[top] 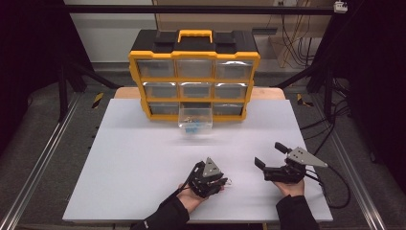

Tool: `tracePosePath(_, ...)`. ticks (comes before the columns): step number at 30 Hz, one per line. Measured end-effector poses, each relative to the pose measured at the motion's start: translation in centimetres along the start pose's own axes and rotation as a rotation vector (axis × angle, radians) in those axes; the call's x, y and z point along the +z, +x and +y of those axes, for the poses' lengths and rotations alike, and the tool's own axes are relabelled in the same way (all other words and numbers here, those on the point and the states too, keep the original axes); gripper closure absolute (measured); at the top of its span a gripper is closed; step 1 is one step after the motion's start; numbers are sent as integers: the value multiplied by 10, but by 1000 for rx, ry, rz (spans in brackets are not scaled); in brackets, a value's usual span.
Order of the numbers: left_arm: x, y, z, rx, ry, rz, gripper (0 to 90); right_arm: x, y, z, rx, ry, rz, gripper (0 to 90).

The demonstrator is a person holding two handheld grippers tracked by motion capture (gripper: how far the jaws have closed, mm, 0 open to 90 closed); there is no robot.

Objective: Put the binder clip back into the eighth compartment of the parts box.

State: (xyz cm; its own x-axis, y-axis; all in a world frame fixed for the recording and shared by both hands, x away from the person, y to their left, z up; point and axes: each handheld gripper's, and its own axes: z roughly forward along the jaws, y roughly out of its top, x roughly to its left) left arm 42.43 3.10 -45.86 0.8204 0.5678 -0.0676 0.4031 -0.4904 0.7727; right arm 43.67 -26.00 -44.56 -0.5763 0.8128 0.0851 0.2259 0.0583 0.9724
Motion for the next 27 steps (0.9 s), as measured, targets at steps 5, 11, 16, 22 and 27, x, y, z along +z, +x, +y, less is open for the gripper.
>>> tracePosePath(5,-1,1,0,-8,-1,-6,745,0,-1,0,-6,-3,3,3)
tracePosePath(11,-2,1,-1,-13,0,-4,748,0,-1,0,-5,-6,5,3)
tracePosePath(16,-4,2,-1,-18,2,1,752,0,-1,0,-6,-8,6,3)
tracePosePath(22,-8,5,-2,-29,9,12,764,0,-1,0,-4,-9,6,3)
tracePosePath(27,-12,8,-4,-47,10,29,790,0,-1,0,-4,-8,6,4)
